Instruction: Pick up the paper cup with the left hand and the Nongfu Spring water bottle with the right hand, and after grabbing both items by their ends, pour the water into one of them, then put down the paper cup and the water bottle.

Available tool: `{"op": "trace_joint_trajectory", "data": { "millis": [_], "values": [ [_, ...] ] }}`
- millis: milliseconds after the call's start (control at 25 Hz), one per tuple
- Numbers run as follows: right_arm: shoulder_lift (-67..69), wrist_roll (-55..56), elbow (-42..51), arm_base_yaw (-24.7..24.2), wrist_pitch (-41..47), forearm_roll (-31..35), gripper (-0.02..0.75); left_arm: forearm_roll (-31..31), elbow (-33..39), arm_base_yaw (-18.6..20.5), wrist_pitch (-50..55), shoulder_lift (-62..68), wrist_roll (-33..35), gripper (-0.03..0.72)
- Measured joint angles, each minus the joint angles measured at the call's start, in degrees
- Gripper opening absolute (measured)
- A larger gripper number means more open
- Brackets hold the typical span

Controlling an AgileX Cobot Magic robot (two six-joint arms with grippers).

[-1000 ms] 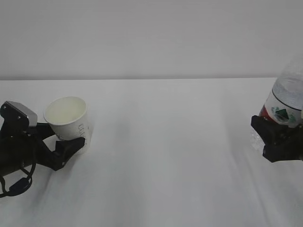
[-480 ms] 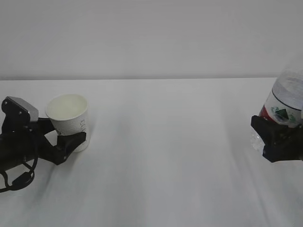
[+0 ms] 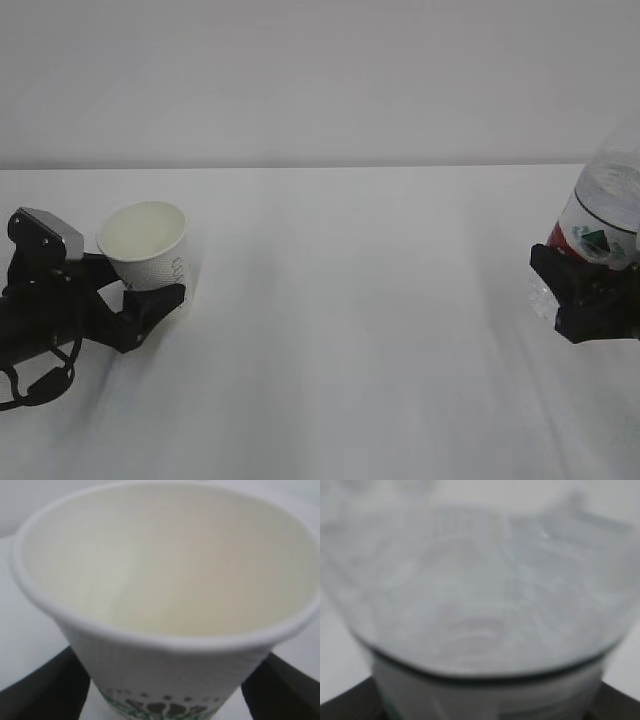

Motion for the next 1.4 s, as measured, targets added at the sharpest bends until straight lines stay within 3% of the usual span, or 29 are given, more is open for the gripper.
{"op": "trace_joint_trajectory", "data": {
  "millis": [400,800,1080,1400],
  "values": [
    [0.0,0.1,0.0,0.0,0.0,0.0,0.451,1.1,-1.6,-0.2,0.0,2.8,-1.5,0.688],
    [0.0,0.3,0.0,0.0,0.0,0.0,0.451,-1.0,-5.7,-4.9,0.0,5.0,-2.6,0.686],
    [0.0,0.3,0.0,0.0,0.0,0.1,0.451,-1.4,-5.7,-4.9,0.0,5.0,-2.7,0.594],
    [0.0,0.3,0.0,0.0,0.0,0.1,0.451,-1.1,-5.4,-4.9,-0.2,5.0,-2.8,0.587]
  ]
}}
